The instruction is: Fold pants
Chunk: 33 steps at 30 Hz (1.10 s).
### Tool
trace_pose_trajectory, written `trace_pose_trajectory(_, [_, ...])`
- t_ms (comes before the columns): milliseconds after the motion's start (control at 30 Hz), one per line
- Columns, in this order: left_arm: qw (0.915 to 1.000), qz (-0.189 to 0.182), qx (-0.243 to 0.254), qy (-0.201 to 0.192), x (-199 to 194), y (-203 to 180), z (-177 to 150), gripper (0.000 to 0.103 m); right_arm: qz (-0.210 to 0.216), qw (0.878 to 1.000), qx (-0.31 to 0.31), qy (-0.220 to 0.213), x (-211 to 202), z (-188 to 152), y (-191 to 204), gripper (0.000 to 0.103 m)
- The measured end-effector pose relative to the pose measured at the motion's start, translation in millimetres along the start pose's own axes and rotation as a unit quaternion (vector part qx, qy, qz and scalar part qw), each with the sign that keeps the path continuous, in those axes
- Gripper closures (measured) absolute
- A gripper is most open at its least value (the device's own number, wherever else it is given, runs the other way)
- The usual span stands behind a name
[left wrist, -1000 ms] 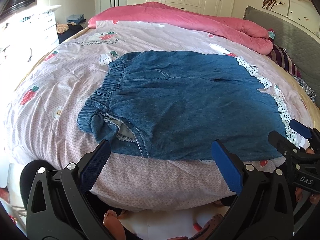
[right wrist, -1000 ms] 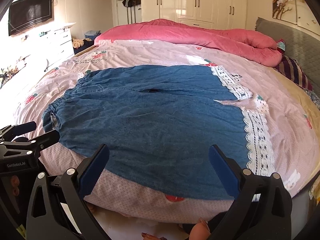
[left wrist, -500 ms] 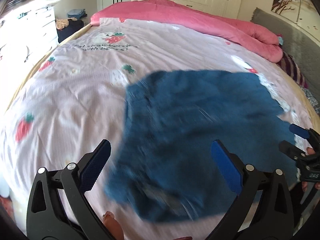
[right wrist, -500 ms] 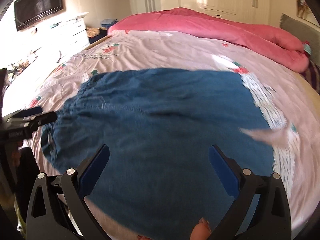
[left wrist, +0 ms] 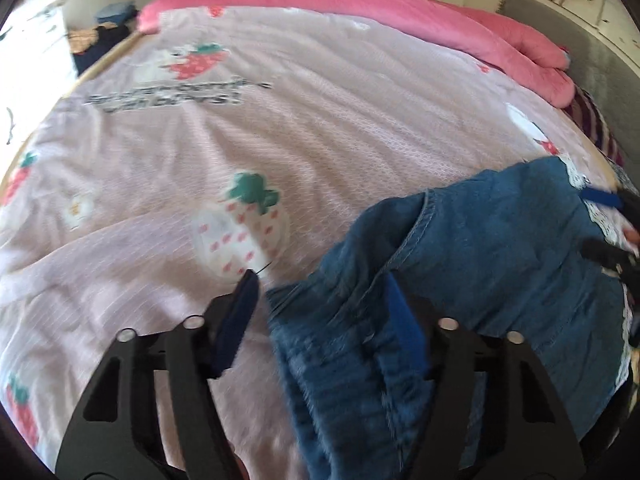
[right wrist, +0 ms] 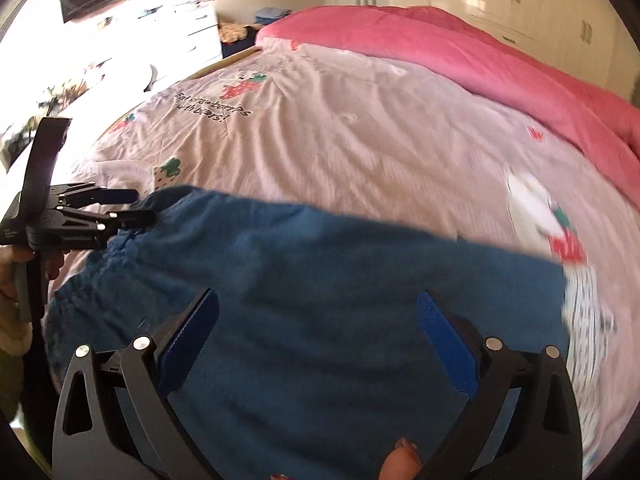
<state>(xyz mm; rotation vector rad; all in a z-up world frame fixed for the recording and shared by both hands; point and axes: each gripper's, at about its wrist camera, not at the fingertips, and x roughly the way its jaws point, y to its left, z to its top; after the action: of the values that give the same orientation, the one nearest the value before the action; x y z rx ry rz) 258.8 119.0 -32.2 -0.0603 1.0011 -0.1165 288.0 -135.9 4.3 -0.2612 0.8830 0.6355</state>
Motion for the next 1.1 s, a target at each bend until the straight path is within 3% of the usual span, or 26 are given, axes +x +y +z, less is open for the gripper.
trace_pose_trajectory(100, [0.9995, 0.015, 0.027, 0.007, 13.9, -3.2, -0.5, 0.061, 0.01, 1.0, -0.024, 0.016, 19.3, 16.6, -3.7, 0.004])
trace_pose_trajectory(200, [0.9998, -0.003, 0.021, 0.0, 12.1, 3.0, -1.4, 0.07, 0.001, 0.998, -0.063, 0.031, 38.6, 29.5, -0.5, 0.004])
trace_pose_trajectory(467, [0.9974, -0.028, 0.016, -0.065, -29.6, 1.4, -0.6, 0.073, 0.037, 0.986, -0.154, 0.057, 74.7, 55.0, 28.1, 0.005])
trace_pose_trajectory(533, [0.9961, -0.036, 0.018, -0.078, -39.3, -1.4, -0.7, 0.073, 0.033, 0.982, -0.175, 0.068, 82.9, 55.0, 37.0, 0.021])
trace_pose_trajectory(567, [0.9956, -0.039, 0.021, -0.082, -42.3, -3.3, -0.2, 0.073, 0.041, 0.979, -0.181, 0.082, 87.6, 54.0, 41.3, 0.054])
trace_pose_trajectory(600, [0.9952, -0.042, 0.024, -0.084, -44.5, -6.0, -0.2, 0.073, 0.051, 0.978, -0.179, 0.091, 89.3, 53.2, 44.0, 0.075])
trace_pose_trajectory(633, [0.9948, -0.043, 0.028, -0.087, -46.5, -9.1, -1.5, 0.073, 0.053, 0.978, -0.18, 0.089, 87.1, 51.5, 46.6, 0.081])
trace_pose_trajectory(667, [0.9948, -0.041, 0.031, -0.088, -46.6, -8.9, -0.6, 0.073, 0.05, 0.978, -0.188, 0.078, 80.9, 48.6, 50.2, 0.093])
trace_pose_trajectory(700, [0.9946, -0.04, 0.033, -0.089, -48.0, -8.4, -1.2, 0.073, 0.046, 0.978, -0.191, 0.068, 72.5, 45.8, 52.4, 0.098])
trace_pose_trajectory(900, [0.991, -0.054, 0.031, -0.118, -75.1, -9.7, -15.1, 0.073, 0.059, 0.986, -0.153, -0.008, 1.3, 17.7, 54.1, 0.099])
trace_pose_trajectory(1100, [0.9805, -0.075, 0.063, -0.17, -121.8, -36.5, -54.7, 0.073, 0.06, 0.99, -0.116, -0.052, -65.9, -40.2, 77.5, 0.099])
